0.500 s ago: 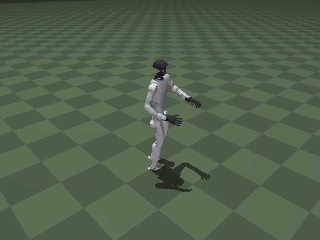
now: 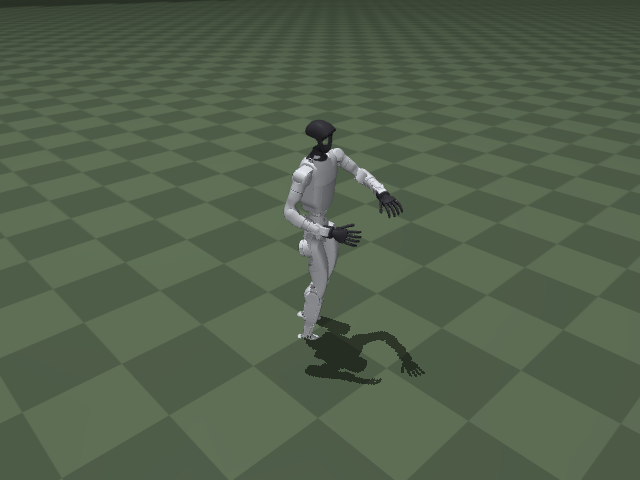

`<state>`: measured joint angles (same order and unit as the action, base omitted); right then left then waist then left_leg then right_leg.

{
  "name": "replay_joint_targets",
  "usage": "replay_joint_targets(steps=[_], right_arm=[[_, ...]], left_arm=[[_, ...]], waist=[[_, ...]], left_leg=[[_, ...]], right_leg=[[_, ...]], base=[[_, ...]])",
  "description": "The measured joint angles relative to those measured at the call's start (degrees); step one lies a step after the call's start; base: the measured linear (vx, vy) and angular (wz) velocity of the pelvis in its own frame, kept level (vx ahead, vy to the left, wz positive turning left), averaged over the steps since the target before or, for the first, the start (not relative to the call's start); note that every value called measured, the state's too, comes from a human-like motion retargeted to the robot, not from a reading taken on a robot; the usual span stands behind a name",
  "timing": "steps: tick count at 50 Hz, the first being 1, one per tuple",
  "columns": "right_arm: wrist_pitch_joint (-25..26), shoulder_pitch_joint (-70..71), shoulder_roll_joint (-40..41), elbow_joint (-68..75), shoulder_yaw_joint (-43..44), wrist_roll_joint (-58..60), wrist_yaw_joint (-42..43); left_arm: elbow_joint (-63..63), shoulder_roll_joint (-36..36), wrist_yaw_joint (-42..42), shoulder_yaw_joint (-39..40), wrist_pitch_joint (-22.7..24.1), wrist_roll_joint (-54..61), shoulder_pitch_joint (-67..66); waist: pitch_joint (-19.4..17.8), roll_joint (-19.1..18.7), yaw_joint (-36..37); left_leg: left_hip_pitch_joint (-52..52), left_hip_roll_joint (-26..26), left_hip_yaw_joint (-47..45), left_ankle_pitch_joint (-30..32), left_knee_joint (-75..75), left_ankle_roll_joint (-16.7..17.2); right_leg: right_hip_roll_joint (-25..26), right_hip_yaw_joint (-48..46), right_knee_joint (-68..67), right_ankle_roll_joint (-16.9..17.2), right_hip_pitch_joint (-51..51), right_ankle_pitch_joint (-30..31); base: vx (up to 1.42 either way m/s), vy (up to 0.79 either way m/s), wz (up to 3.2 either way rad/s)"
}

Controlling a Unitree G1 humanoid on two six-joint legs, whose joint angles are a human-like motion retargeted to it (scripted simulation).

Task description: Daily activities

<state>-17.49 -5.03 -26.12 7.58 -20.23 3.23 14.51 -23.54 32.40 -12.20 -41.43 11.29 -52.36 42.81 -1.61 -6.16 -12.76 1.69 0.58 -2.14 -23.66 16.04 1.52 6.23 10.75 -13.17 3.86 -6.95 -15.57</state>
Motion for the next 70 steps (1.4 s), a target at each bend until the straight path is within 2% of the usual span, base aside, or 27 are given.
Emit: replay_joint_targets(steps=[28,70], right_arm=[[2.6,2.7,-0.6,0.3,-0.5,0.4,-1.7],[2.8,3.9,-4.2,-1.9,-3.8,8.8,0.0]], left_arm=[[-2.4,2.1,1.8,-2.8,-1.5,-3.5,4.6],[-2.7,5.1,4.0,-8.2,0.0,-8.5,7.1]], waist=[[0.7,-0.1,-0.8],[1.2,2.1,0.5]], left_leg=[[0.0,0.2,-3.7,1.5,-3.0,-0.7],[-2.3,1.1,-5.1,4.3,-6.6,-1.4]], right_leg=[[-0.1,3.3,2.4,1.7,-1.2,2.3],[-1.2,3.6,5.9,3.1,0.7,3.9]], base=[[0.0,0.0,0.0],[0.0,0.0,0.0]])
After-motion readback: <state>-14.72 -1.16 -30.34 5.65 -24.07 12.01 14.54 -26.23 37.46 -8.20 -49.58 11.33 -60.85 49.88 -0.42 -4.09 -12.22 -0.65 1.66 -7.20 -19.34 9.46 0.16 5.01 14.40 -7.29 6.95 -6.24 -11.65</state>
